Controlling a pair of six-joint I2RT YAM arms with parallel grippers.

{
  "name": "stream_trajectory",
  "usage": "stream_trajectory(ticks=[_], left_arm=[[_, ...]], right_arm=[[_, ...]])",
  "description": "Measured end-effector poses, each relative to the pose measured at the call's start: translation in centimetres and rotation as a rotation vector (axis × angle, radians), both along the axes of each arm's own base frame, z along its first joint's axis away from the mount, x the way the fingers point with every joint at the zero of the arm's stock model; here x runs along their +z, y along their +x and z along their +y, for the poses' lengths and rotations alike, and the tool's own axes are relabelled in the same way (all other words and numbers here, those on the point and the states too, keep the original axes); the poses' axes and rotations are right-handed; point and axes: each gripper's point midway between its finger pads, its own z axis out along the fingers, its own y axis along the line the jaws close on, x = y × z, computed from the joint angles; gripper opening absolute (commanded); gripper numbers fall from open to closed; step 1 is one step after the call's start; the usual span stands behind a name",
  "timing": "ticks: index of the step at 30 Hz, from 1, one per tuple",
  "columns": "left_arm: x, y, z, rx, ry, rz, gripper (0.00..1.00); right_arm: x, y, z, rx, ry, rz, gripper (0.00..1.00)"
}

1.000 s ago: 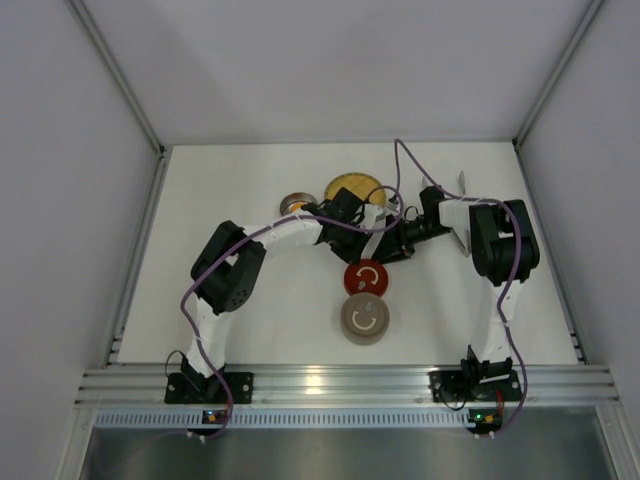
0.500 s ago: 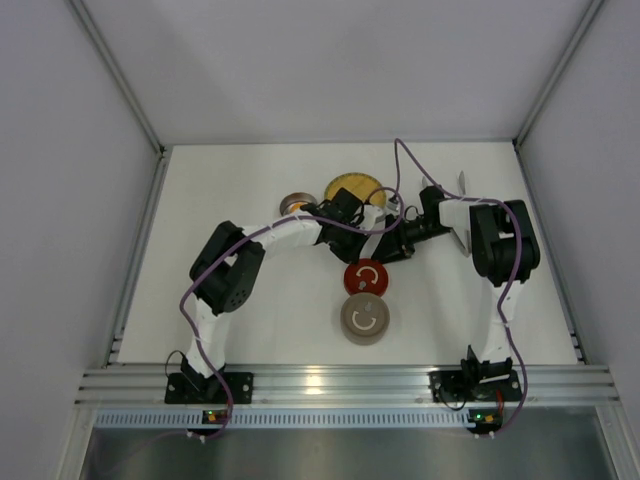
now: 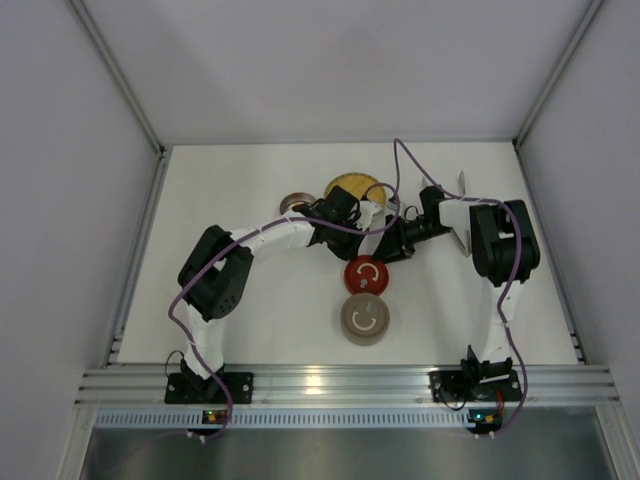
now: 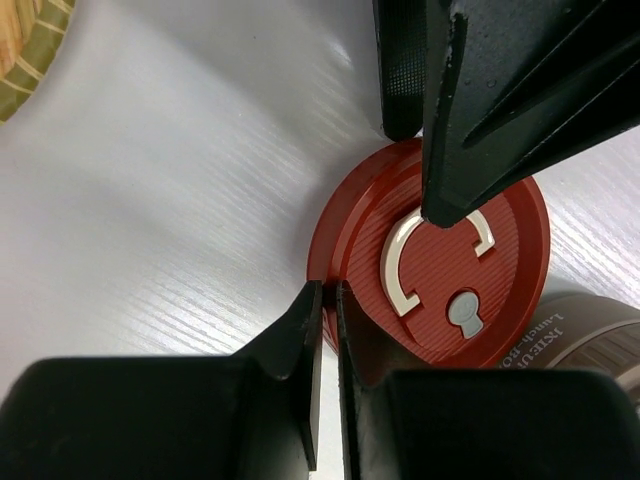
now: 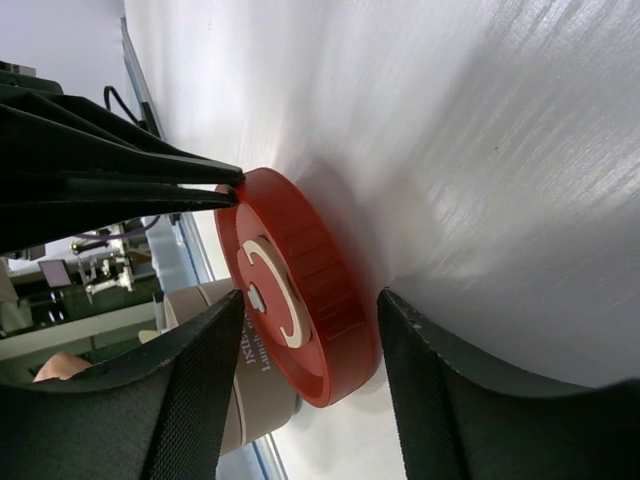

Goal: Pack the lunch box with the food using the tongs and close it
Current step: Pick up the box lid from the center of the board.

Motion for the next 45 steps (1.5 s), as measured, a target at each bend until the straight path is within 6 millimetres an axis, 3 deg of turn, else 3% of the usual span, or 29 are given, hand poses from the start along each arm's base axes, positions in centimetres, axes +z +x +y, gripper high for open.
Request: stream_trajectory(ticks=[7,17,20,23,24,25,26,27,28,29,34,36,40,45], left_arm=[[0.5,0.2,-0.2,0.0,-0.013,-0.014,0.0],[0.1,0.0,0.0,0.001,-0.014,-0.016,0.0],[-0.4,-0.3,0.3,0.001,-0.008,-0.009,0.0],[-0.7,-0.4,0.5,0.006,-0.004,-0.006,0.17],[-0.6,-0.3,0.5,0.01,-0.008,-0.007,0.27],[-0.4,-0.2,0.5,0.018,-0.016,-0.003,0.48],[-0.1,0.0,0.6,0.021,-0.025,-0.007,0.58],[0.4,0.1,0.6,0.032,-0.049,0.004,0.67],[1.1,0.4,0.8,0.046,-0.072,0.012,0.92],[1.9,0.9,1.1,0.062,-0.102,0.018,0.98],[7.6,4.4,4.8,0.143,-0.239,-0.016,0.95],[10.2,4.5,5.2,0.104,-0.283,-0.048,0.93],[14.6,1.4,3.9,-0.1,-0.345,-0.098,0.91],[16.8,-3.8,3.9,-0.364,-0.369,-0.168,0.88]], right_arm=[[-0.7,-0.3,0.1,0.027,0.021,0.02,0.39],[-1.3,-2.6,0.4,0.087,0.123,0.135,0.03],[-1.1,-3.1,0.3,0.116,0.138,0.133,0.0],[-0.9,-3.4,0.3,0.138,0.155,0.125,0.0],[-0.9,-3.5,0.2,0.141,0.158,0.124,0.0],[-0.8,-3.7,0.2,0.144,0.162,0.127,0.0],[-0.7,-3.7,0.2,0.144,0.165,0.127,0.0],[-0.7,-3.7,0.2,0.143,0.168,0.127,0.0],[-0.6,-3.6,0.1,0.142,0.168,0.125,0.0],[-0.5,-3.5,0.1,0.137,0.164,0.129,0.0],[0.6,-1.2,-0.8,0.078,0.081,0.059,0.0],[2.1,0.2,-1.2,0.048,0.048,-0.018,0.0],[6.0,1.9,-1.5,0.024,0.001,-0.168,0.0],[10.9,4.3,-1.4,0.03,-0.036,-0.358,0.0]])
